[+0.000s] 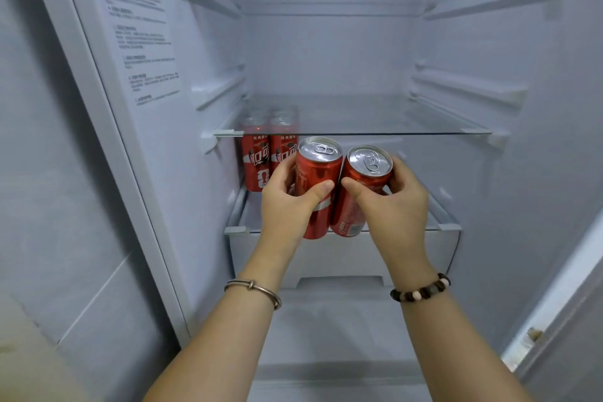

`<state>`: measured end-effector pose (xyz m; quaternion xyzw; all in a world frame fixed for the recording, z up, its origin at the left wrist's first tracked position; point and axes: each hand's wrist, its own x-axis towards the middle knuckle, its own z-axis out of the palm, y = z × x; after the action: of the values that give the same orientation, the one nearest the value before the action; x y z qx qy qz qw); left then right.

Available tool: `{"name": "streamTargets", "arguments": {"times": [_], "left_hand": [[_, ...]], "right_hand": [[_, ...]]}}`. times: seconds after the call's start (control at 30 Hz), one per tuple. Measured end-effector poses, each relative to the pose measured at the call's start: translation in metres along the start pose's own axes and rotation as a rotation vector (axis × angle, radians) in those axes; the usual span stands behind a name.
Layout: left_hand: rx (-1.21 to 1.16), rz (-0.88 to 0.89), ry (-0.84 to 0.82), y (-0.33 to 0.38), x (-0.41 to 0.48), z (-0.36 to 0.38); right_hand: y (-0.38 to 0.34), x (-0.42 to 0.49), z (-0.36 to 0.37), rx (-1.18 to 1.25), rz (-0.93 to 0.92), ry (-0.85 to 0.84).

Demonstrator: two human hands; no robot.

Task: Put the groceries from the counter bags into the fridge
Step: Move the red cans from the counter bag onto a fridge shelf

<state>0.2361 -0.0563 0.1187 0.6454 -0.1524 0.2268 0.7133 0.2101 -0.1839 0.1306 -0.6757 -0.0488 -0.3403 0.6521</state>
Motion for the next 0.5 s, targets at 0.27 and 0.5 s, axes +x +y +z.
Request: {"name": "streamTargets", "arguments": {"times": [0.27, 0.5], "left_hand": [[0.035, -0.007, 0.021, -0.015, 0.015, -0.009], [0.075, -0.050, 0.085, -0.029, 0.029, -0.015]], "right_hand": [[0.009, 0.009, 0.019, 0.015, 0.028, -0.017], [0.017, 0.021, 0.030, -0.032, 0.051, -0.024]]}}
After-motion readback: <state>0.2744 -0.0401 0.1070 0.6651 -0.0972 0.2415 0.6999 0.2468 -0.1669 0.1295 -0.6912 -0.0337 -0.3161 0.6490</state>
